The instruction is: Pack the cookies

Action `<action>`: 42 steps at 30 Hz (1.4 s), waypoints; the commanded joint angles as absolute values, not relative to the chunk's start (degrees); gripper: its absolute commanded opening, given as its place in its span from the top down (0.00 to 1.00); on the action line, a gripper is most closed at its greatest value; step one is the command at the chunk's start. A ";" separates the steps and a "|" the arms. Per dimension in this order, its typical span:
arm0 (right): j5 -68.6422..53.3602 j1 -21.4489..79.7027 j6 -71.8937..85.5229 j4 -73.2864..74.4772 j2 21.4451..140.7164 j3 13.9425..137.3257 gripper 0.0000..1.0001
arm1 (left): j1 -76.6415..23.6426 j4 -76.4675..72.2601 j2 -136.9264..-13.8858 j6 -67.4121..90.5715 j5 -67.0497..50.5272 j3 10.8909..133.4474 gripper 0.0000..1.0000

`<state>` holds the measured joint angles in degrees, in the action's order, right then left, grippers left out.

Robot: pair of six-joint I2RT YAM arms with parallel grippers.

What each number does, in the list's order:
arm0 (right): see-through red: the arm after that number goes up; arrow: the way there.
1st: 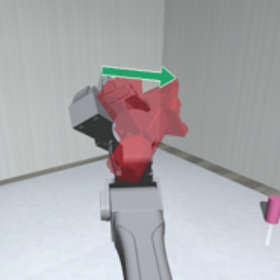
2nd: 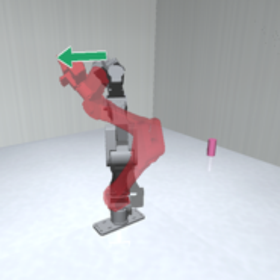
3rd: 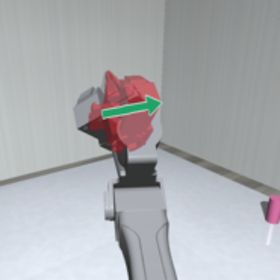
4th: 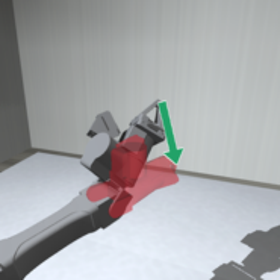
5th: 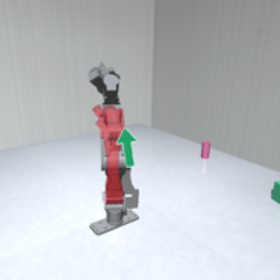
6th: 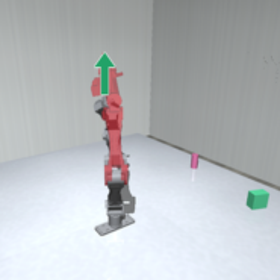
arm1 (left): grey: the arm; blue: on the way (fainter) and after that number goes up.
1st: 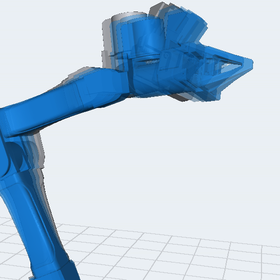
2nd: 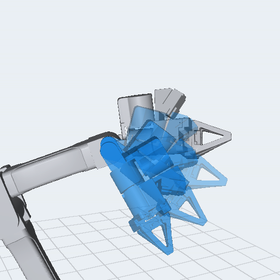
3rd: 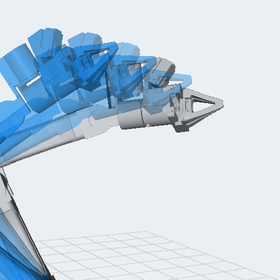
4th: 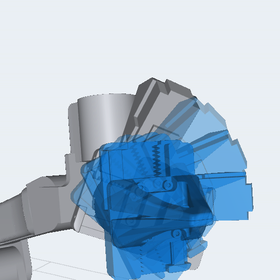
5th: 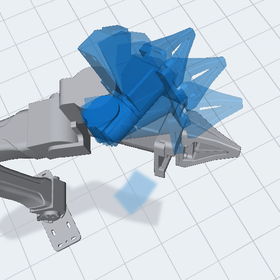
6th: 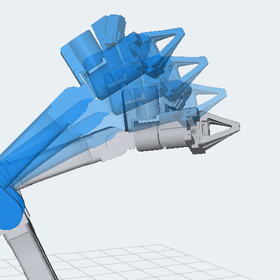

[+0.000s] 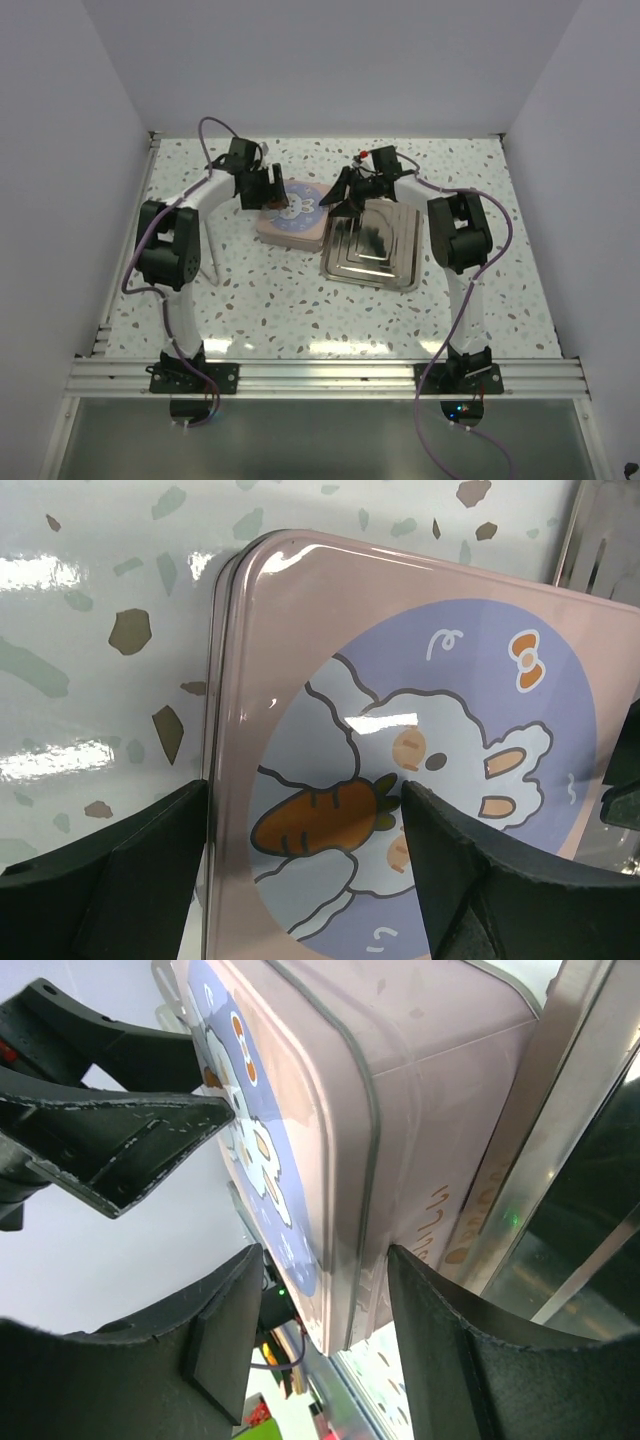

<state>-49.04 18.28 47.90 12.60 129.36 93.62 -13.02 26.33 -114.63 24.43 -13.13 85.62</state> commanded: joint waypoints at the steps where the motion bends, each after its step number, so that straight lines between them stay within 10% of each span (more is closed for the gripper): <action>1: -51.07 19.25 48.34 10.81 129.46 96.07 0.44 | -15.73 28.82 -117.15 23.29 -11.08 91.04 0.20; 13: -50.27 19.34 44.83 14.06 129.90 93.43 0.60 | -17.93 30.76 -118.56 23.82 -9.14 92.55 0.20; 19: -49.39 19.25 43.51 14.94 130.87 91.59 0.87 | -18.11 30.50 -117.69 24.26 -8.17 90.45 0.20; 32: -46.41 19.25 40.35 23.80 123.67 93.86 0.43 | -18.11 29.00 -116.19 24.96 -7.65 86.93 0.20; 42: -43.15 19.34 37.26 30.06 113.39 94.22 0.69 | -18.11 28.04 -115.66 25.23 -7.56 85.96 0.20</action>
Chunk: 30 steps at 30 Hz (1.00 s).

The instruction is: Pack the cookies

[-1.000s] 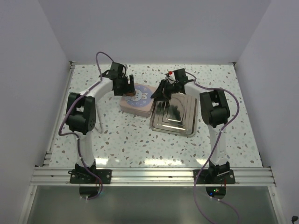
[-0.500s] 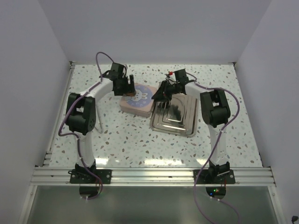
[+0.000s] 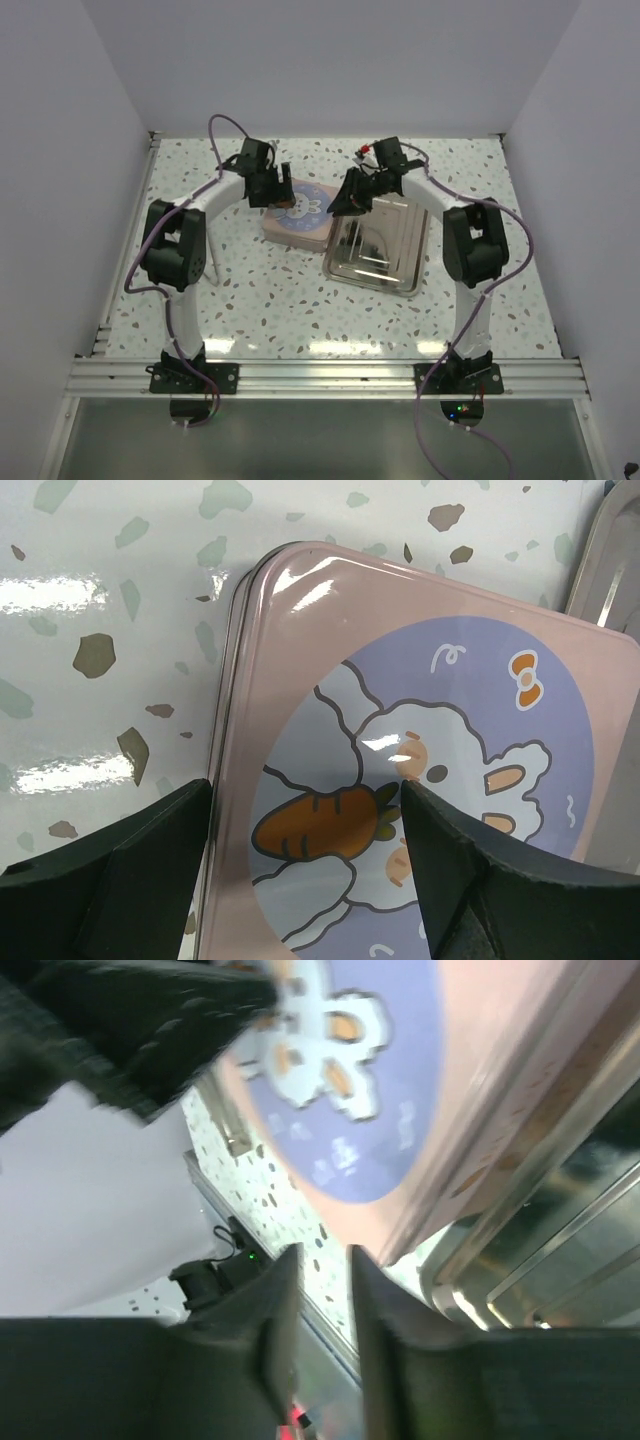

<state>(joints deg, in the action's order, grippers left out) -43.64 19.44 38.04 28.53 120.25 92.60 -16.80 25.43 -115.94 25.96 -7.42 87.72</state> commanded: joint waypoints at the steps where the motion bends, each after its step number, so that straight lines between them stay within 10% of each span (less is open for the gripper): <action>1: -43.42 19.34 37.61 29.80 112.77 94.22 0.76 | -18.11 27.95 -115.66 25.14 -7.47 85.87 0.20; 4: -45.96 20.12 42.00 23.86 110.75 92.21 1.00 | -18.02 27.86 -115.58 24.96 -7.38 85.96 0.20; 19: -50.63 23.55 55.02 -1.40 118.92 72.17 1.00 | -18.11 27.51 -113.29 25.31 -6.59 83.76 0.21; 30: -50.62 23.55 53.26 7.37 112.25 83.31 1.00 | -18.02 27.68 -111.71 25.93 -6.15 84.55 0.19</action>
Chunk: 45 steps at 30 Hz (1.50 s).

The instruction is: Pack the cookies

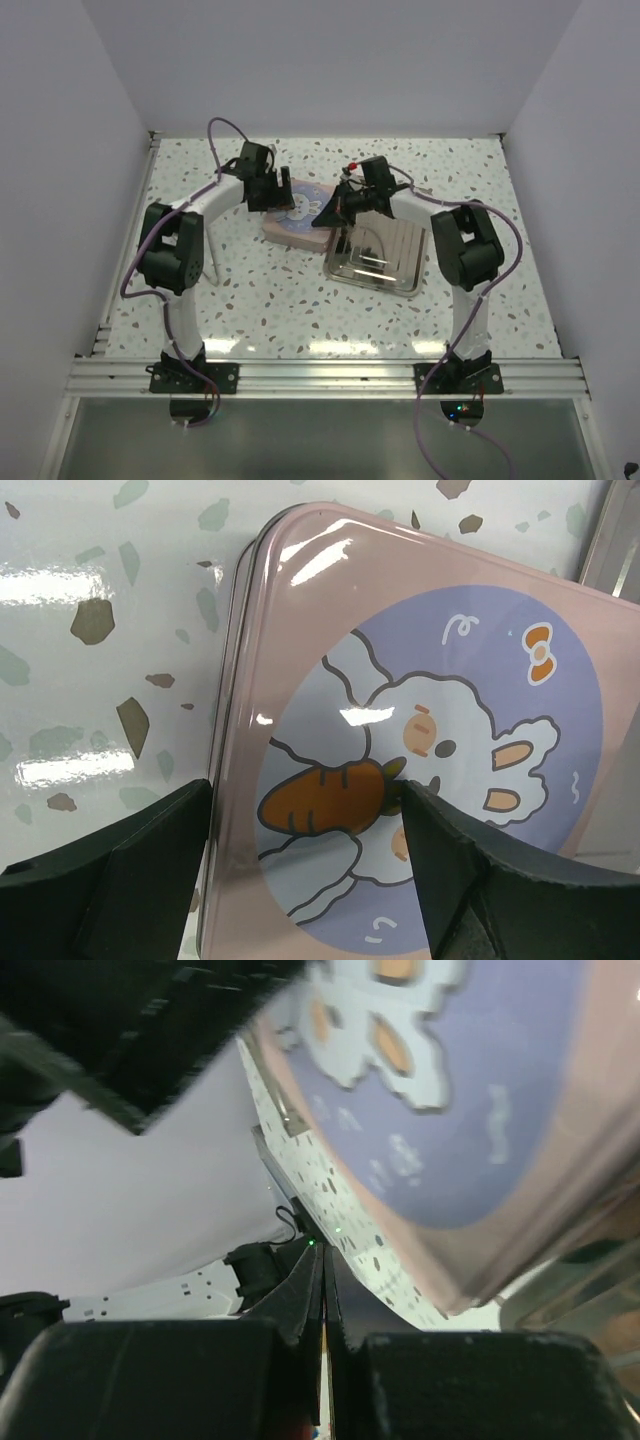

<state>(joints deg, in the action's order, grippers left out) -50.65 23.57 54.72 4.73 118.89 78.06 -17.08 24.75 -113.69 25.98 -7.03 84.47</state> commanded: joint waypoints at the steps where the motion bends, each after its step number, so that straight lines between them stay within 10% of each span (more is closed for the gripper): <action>1: -50.71 23.55 52.91 8.34 111.63 85.50 1.00 | -18.02 27.86 -111.71 25.84 -5.89 84.90 0.18; 7: -48.00 23.47 46.59 19.84 107.76 95.44 0.42 | -17.49 28.74 -110.04 25.49 -4.48 86.84 0.09; 11: -43.69 23.29 37.72 31.16 105.30 100.54 0.27 | -16.18 29.09 -106.97 25.05 -3.52 87.36 0.00; 38: -21.45 23.29 27.16 51.76 55.56 71.63 0.20 | -13.71 24.26 -64.72 26.44 16.06 59.07 0.00; 45: -13.01 23.29 24.96 54.05 43.69 70.14 0.15 | -13.80 1.09 -46.95 23.92 21.53 34.13 0.00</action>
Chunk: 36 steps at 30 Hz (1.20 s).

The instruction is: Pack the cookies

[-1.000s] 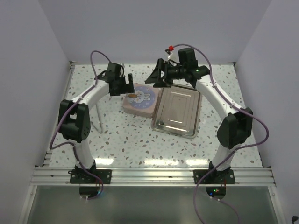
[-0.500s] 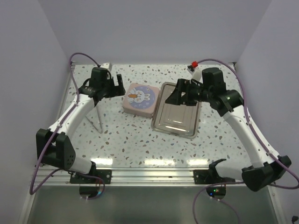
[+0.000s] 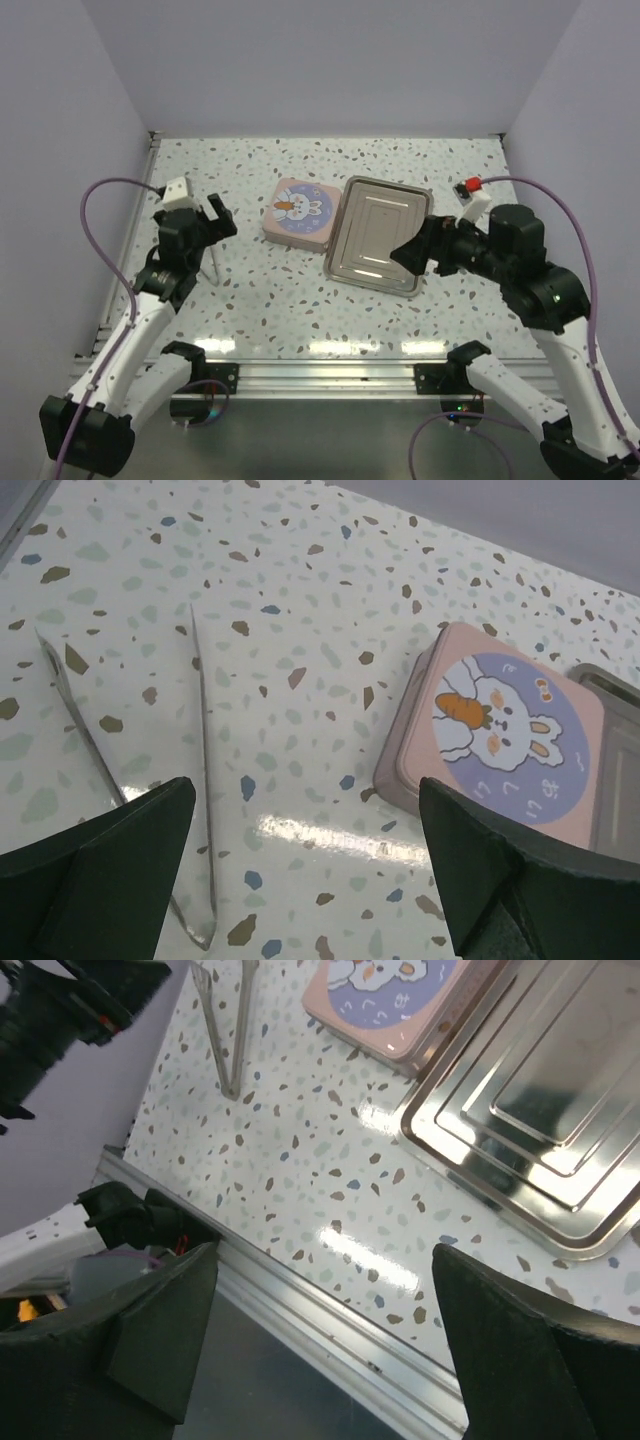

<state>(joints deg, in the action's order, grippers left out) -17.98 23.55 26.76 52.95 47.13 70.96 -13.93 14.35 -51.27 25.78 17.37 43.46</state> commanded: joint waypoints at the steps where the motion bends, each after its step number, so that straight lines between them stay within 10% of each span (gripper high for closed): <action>1: -14.05 23.29 24.61 53.10 41.25 69.53 0.06 | -13.89 -7.04 -43.80 22.60 22.06 31.32 0.00; 12: -16.43 23.29 26.71 46.24 33.31 59.69 0.01 | -13.89 -36.07 -45.08 2.14 27.51 11.79 0.00; 21: -13.98 23.29 28.04 27.62 34.96 47.65 0.01 | -10.29 -65.28 -68.51 1.58 23.73 5.10 0.00; 36: 25.65 23.29 12.05 -5.38 48.43 28.79 0.01 | -5.27 -78.40 -86.31 -2.46 11.16 9.14 0.00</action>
<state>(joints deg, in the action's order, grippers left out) 14.20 23.49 19.35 13.52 49.39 35.51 -5.72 -69.21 -86.00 -0.84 12.95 8.71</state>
